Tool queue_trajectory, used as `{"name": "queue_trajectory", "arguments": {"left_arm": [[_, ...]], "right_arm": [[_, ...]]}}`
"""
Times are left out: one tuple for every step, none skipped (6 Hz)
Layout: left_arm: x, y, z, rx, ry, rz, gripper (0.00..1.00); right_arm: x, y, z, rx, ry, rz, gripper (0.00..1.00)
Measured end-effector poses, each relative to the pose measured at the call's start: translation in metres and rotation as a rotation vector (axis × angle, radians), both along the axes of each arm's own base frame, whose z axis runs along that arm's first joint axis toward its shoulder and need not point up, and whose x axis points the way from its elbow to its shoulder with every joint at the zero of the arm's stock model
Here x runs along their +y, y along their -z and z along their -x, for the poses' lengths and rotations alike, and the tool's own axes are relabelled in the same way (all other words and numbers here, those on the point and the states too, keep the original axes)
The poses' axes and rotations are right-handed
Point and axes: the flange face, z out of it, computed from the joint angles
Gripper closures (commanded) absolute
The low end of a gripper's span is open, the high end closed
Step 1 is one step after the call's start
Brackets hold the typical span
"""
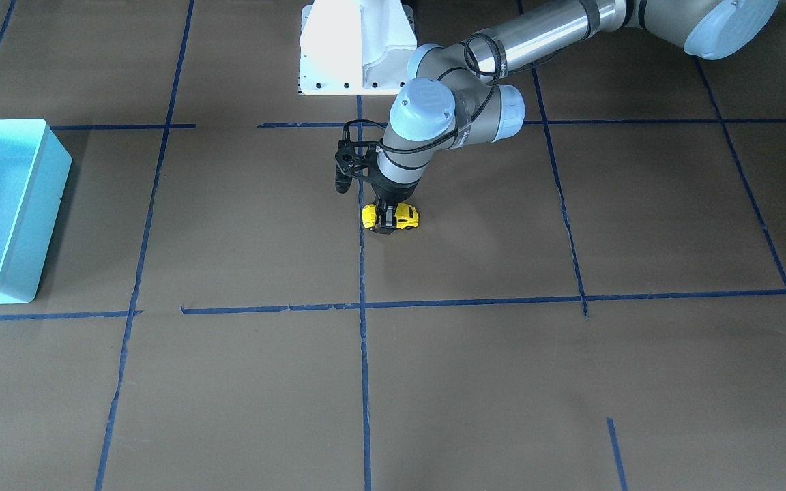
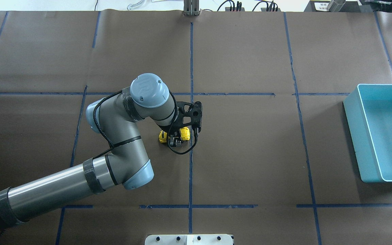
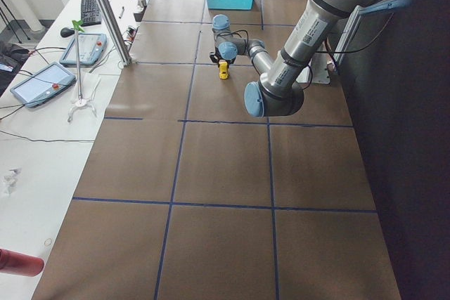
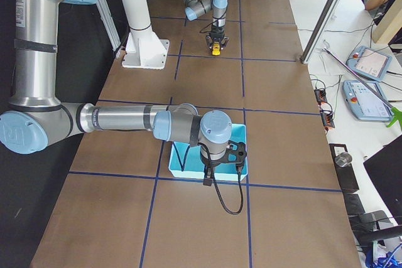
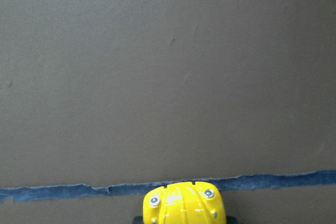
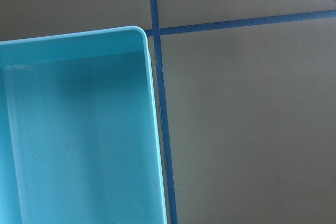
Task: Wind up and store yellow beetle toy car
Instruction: 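Drag the pressed car backward with the left gripper to wind it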
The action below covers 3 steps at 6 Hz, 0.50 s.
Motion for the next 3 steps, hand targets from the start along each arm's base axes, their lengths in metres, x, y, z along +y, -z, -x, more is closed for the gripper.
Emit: {"name": "queue_trajectory", "arguments": {"left_arm": [[0.001,-0.008,0.005,0.003,-0.005,0.005,0.92],[0.002,-0.014,0.012,0.006,-0.005,0.006,0.92],[0.005,-0.020,0.018,0.007,-0.005,0.005,0.92]], "right_arm": [[0.000,0.000,0.000,0.000,0.000,0.000,0.00],[0.000,0.000,0.000,0.000,0.000,0.000,0.00],[0.000,0.000,0.000,0.000,0.000,0.000,0.00]]}}
